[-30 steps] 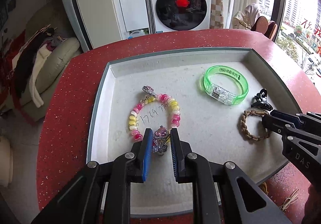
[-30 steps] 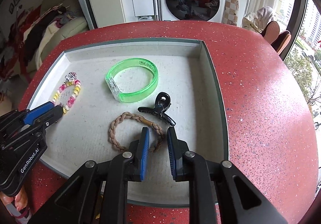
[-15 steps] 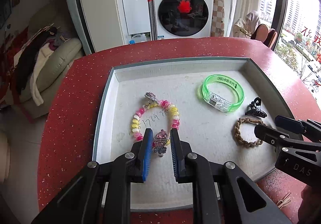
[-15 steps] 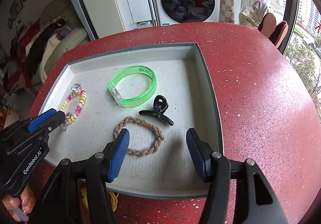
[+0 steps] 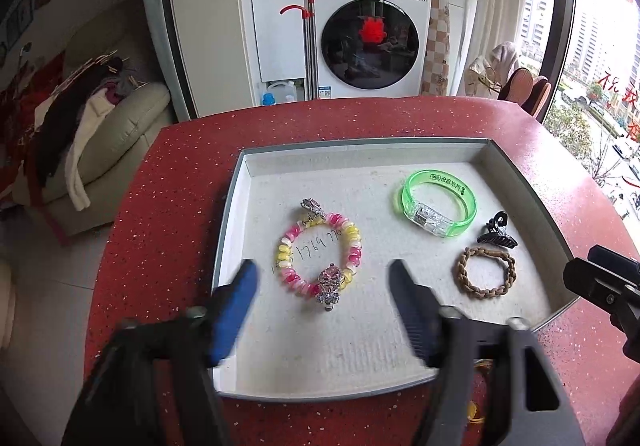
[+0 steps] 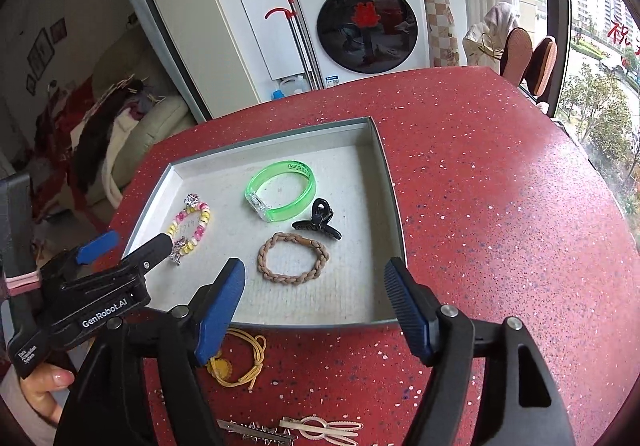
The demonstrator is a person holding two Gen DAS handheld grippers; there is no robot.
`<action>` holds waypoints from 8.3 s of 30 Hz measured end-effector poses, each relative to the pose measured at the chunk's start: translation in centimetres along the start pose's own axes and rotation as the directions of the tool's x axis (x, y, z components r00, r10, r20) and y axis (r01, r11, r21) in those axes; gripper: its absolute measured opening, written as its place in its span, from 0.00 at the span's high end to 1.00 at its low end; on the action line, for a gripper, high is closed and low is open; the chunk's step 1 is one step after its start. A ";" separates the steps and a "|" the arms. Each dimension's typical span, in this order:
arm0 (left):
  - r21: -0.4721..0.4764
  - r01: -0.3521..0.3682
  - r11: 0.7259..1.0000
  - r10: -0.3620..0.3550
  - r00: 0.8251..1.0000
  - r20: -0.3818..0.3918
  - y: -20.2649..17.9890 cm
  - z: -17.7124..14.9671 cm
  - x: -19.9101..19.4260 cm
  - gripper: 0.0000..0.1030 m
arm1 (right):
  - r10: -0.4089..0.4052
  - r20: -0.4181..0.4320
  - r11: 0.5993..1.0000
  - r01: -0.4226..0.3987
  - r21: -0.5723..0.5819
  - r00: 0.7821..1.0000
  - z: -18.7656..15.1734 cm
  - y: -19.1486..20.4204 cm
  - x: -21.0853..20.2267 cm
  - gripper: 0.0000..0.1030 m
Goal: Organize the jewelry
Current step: 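Withdraw both grippers from the tray toward the remaining jewelry, then grasp the brown coil hair tie with the left gripper while the right gripper grasps the cream hair clip, then carry the brown coil hair tie and cream hair clip over the grey tray with both grippers, then open the right gripper releasing the cream clip while the left gripper releases the coil tie into the tray, then withdraw both grippers from the tray toward the remaining jewelry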
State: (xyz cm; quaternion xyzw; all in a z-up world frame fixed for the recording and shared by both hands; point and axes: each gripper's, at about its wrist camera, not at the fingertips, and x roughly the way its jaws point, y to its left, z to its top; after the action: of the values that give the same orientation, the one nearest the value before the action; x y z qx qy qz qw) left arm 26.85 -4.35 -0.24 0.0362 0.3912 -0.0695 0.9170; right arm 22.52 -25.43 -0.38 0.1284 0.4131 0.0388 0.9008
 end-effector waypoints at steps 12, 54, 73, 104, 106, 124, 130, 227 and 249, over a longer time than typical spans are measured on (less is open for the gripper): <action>0.009 0.010 1.000 -0.010 1.000 0.027 0.4 -2.4 -4.5 0.00 | 0.088 -0.019 0.996 -0.088 0.027 0.996 -4.2 -1.0 -2.6 0.18; -0.058 0.008 0.998 -0.019 0.982 -0.189 -0.5 -11.2 -4.5 0.00 | -0.043 -0.187 0.905 -0.041 -0.423 0.981 -10.2 -0.8 -0.6 0.13; 0.040 0.045 0.998 -0.037 0.982 -0.185 -2.5 -11.2 -4.6 0.26 | 0.012 -0.238 0.856 -0.133 -0.500 0.971 -9.6 3.0 0.0 0.73; -0.137 0.249 0.959 -0.267 0.955 -0.130 4.1 -12.2 -7.6 0.71 | 0.115 -0.174 0.979 -0.141 -0.146 0.978 -10.2 -2.0 -3.7 0.82; -0.150 0.253 0.956 -0.272 0.954 -0.128 4.5 -12.2 -7.8 0.71 | 0.126 -0.174 0.981 -0.148 -0.125 0.977 -10.2 -2.3 -3.7 0.82; -0.230 0.342 0.911 -0.371 0.923 -0.099 7.8 -12.6 -8.9 0.71 | 0.176 -0.157 0.982 -0.185 -0.047 0.972 -10.5 -3.1 -4.4 0.82; -0.214 0.331 0.919 -0.356 0.930 -0.091 7.6 -12.3 -9.3 0.71 | 0.183 -0.148 0.981 -0.191 -0.040 0.972 -10.4 -3.1 -4.9 0.82; 0.038 0.047 0.998 -0.044 0.997 -0.067 -3.4 2.0 2.5 0.71 | 0.106 -0.018 0.993 -0.105 0.058 0.994 1.8 -2.8 1.4 0.29; -0.010 0.053 0.999 -0.053 0.998 0.035 -1.9 2.6 0.1 0.00 | 0.148 0.021 0.984 -0.149 0.096 0.989 0.0 -3.2 -0.6 0.19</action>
State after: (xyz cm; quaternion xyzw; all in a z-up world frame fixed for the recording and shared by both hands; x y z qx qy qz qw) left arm 28.49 -6.52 1.48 0.0197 0.3764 -0.0925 0.9216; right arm 22.02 -28.59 -0.82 0.2029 0.3976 0.0846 0.8908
